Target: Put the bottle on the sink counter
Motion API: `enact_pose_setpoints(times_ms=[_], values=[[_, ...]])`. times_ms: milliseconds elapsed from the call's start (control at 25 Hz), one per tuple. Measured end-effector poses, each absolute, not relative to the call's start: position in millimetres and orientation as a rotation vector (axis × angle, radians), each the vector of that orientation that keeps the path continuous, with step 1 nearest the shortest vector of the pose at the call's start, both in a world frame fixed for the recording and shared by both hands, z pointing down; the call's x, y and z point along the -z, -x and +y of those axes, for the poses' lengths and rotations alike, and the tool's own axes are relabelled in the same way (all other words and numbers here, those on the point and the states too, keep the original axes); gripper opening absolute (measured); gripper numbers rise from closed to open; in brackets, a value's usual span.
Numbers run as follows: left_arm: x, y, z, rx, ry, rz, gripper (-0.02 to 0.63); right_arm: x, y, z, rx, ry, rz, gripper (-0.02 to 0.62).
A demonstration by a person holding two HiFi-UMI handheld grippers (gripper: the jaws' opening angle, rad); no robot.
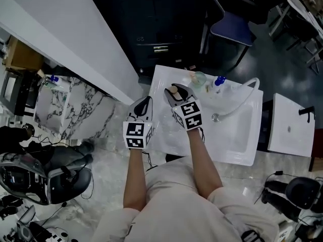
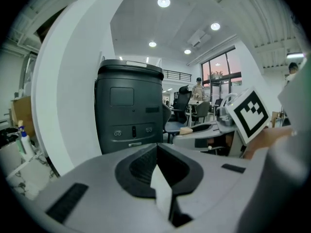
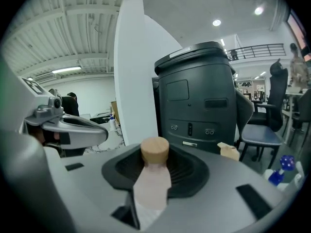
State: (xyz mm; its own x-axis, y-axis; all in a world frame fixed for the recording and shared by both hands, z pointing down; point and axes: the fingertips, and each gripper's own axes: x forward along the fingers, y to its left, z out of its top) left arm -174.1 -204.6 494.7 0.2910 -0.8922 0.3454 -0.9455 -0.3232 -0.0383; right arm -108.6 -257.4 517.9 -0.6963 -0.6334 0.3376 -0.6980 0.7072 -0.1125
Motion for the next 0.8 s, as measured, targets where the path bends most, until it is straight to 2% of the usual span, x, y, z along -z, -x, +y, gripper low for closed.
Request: enact_pose_setpoints(times_ms=[800], values=[[-512, 184, -225, -0.316, -2.300, -1.689, 0.006, -567, 137, -341, -0.225, -1.058, -2.563, 0.126]])
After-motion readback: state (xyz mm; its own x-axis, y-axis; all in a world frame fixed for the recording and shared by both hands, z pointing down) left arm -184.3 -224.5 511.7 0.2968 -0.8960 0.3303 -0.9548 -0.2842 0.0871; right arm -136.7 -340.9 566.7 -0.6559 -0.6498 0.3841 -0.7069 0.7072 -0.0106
